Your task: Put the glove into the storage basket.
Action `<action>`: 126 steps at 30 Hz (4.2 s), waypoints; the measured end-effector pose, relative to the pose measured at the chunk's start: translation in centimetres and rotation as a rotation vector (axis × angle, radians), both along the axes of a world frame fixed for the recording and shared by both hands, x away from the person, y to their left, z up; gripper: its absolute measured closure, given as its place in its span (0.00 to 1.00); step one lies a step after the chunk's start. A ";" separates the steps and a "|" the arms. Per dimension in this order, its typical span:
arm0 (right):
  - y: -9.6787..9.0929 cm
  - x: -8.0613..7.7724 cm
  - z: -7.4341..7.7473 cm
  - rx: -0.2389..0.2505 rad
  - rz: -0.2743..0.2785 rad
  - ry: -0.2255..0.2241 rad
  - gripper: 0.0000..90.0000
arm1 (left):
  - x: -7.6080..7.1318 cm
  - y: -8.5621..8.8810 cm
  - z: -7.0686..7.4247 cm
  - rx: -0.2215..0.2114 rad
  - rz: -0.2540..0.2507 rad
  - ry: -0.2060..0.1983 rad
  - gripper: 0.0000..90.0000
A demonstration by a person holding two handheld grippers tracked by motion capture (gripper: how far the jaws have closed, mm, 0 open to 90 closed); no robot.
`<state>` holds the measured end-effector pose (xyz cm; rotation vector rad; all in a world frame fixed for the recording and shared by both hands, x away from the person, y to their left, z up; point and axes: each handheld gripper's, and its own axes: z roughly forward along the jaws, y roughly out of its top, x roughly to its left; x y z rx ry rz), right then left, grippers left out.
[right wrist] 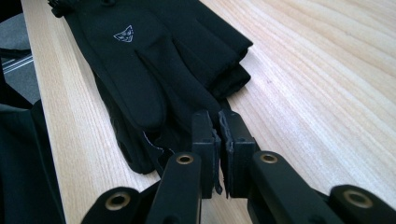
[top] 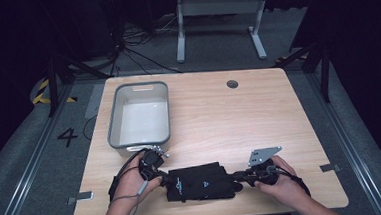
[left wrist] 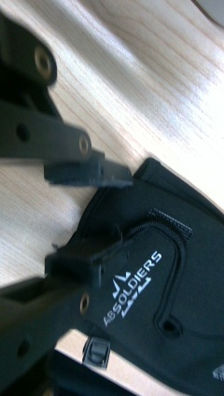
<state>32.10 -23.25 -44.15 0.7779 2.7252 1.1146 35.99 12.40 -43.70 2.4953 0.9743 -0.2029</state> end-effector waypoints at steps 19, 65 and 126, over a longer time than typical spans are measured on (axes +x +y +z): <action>0.0 -1.2 1.8 0.056 -0.004 -0.039 0.96 | -1.2 -0.2 2.5 -0.010 0.003 -0.054 1.00; -1.1 -4.2 3.5 0.073 -0.022 -0.191 0.97 | -2.9 -1.8 4.3 0.067 -0.091 -0.053 0.98; -4.7 -0.8 1.3 0.112 -0.162 -0.053 0.79 | -1.3 -9.5 0.7 0.018 -0.212 -0.150 0.33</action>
